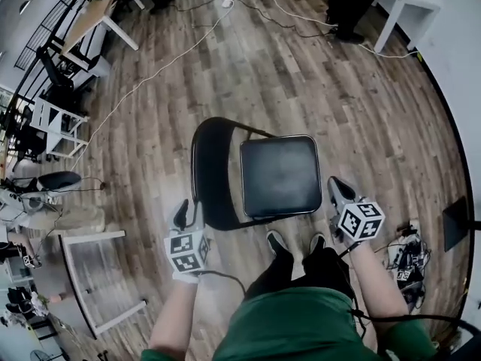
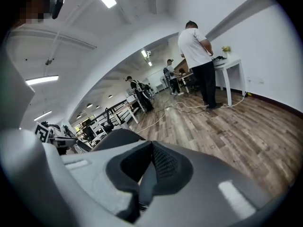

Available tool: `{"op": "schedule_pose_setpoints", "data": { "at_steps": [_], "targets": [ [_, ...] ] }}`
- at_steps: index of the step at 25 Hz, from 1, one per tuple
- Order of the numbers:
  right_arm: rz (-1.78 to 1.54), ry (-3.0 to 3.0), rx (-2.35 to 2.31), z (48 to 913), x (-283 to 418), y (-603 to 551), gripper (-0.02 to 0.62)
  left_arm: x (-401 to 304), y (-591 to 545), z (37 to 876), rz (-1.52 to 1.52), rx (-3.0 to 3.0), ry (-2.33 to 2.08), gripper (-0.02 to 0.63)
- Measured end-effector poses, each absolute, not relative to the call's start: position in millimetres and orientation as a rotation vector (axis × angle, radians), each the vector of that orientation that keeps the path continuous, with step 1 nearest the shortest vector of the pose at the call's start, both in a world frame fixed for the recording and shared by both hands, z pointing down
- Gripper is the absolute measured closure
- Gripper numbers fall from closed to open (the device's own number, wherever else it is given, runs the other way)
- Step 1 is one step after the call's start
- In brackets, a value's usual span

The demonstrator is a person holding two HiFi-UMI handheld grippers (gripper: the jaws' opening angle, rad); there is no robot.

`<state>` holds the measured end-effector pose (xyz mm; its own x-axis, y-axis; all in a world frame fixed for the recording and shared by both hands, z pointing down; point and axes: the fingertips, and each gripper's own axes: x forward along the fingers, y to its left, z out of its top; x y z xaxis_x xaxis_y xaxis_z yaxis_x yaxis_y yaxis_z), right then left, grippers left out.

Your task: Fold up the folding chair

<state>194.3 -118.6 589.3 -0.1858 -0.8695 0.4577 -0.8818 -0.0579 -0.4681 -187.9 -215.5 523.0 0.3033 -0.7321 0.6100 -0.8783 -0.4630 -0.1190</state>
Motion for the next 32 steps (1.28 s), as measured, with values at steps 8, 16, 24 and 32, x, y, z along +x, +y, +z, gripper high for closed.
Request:
{"op": "schedule_pose_setpoints", "data": {
  "at_steps": [8, 16, 24, 32],
  "targets": [
    [1.296, -2.07, 1.9, 717.8, 232.3, -134.5, 0.591, -197.4, -240.6, 580.1, 1.054, 2.148, -1.439, 0.389],
    [1.526, -2.057, 1.64, 858.1, 268.3, -150.2, 0.378, -192.2, -251.3, 620.8, 1.161, 1.961, -1.514, 0.333],
    [1.725, -2.029, 1.316, 996.4, 270.6, -142.7, 0.249, -169.5, -240.8, 661.8, 1.385, 1.959, -1.537, 0.317],
    [2.015, -2.116, 1.188, 1051.1, 253.0, -162.5, 0.154, -176.3, -260.7, 688.6, 1.392, 1.984, -1.616, 0.29]
  ]
}}
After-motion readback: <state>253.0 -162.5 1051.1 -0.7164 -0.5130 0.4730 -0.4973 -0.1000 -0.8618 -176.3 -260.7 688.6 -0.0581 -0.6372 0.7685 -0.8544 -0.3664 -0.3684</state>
